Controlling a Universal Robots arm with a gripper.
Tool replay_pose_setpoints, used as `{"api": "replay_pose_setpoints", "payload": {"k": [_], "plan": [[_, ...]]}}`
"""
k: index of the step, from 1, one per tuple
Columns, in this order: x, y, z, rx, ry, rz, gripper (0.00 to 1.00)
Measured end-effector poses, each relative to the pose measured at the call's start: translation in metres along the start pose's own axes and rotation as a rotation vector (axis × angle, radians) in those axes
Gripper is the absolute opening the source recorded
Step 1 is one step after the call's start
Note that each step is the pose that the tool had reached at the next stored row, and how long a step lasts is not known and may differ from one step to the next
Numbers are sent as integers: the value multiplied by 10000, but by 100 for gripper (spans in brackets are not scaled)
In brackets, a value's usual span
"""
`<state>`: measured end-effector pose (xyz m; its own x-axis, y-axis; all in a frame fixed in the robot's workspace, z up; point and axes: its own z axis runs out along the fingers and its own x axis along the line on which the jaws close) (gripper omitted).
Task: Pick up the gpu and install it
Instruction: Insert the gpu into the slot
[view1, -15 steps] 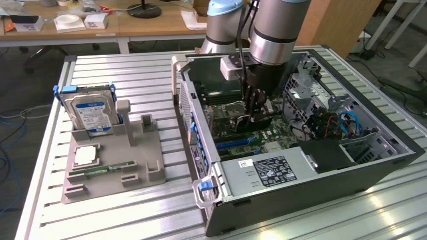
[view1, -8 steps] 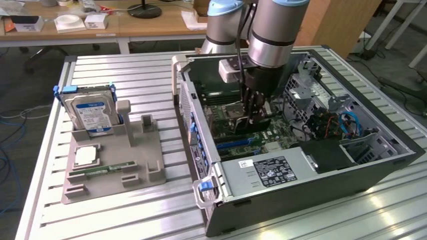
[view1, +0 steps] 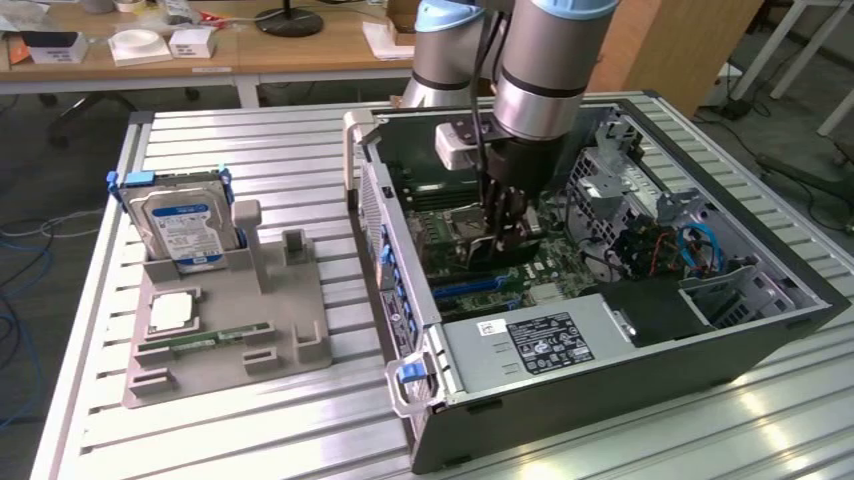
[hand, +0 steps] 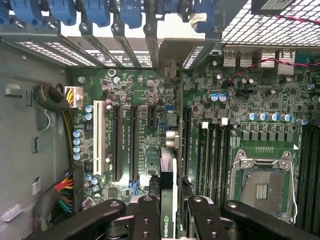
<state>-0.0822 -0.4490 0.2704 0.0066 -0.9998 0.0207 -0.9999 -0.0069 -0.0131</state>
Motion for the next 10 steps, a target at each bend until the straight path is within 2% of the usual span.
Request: {"api": "replay_pose_setpoints", "payload": {"k": [10], "plan": [[-1, 20, 33, 0, -1, -1, 26]]}}
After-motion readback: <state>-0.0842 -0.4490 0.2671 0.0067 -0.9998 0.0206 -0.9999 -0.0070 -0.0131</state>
